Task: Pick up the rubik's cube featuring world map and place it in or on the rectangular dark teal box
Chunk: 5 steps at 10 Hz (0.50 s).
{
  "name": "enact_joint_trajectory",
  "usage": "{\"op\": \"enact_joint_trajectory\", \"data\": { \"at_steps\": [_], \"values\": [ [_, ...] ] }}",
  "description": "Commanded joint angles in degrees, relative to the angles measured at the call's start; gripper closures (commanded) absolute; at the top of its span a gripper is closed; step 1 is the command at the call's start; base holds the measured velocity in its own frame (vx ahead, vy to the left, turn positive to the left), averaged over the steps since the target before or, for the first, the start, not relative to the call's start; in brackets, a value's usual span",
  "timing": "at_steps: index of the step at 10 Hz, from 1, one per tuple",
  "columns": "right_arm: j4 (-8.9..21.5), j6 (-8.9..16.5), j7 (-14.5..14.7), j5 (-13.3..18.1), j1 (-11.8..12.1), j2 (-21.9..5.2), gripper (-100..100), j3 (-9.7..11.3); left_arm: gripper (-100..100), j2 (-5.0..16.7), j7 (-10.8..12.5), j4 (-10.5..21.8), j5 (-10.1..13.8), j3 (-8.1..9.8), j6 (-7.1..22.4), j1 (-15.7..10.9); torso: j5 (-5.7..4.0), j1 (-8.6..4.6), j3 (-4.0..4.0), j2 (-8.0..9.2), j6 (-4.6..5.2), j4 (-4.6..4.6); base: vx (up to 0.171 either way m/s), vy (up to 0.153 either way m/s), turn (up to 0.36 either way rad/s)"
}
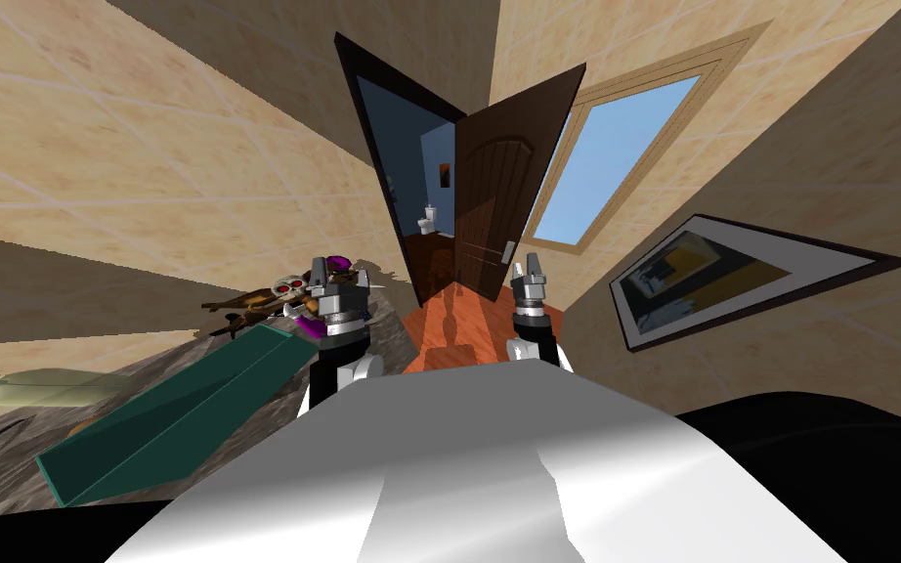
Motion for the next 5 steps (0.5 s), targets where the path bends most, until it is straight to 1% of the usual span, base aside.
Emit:
{"op": "enact_joint_trajectory", "data": {
  "at_steps": [1, 3, 5],
  "values": [
    [0.00, 0.00, 0.00, 0.00, 0.00, 0.00, 0, 0.00, -100, 2.69, 0.70, 0.83, 1.15, 0.21, -0.51, -0.03, 0.00, 0.00, 0.00, 0.00, 0.00, 0.00, -0.022, -0.008, 0.005],
    [0.00, 0.00, 0.00, 0.00, 0.00, 0.00, 0, 0.00, -100, 4.88, 1.74, 2.06, 2.83, 0.53, -1.25, -0.08, 0.00, -0.02, 0.07, 0.12, 0.00, 0.02, -0.043, -0.013, 0.008],
    [0.00, 0.00, 0.00, 0.00, -0.01, 0.00, 0, 0.00, -100, 6.62, 3.15, 3.78, 5.11, 0.95, -2.24, -0.17, -0.01, -0.05, 0.11, 0.20, 0.00, 0.04, -0.055, -0.017, 0.010]
  ]
}}
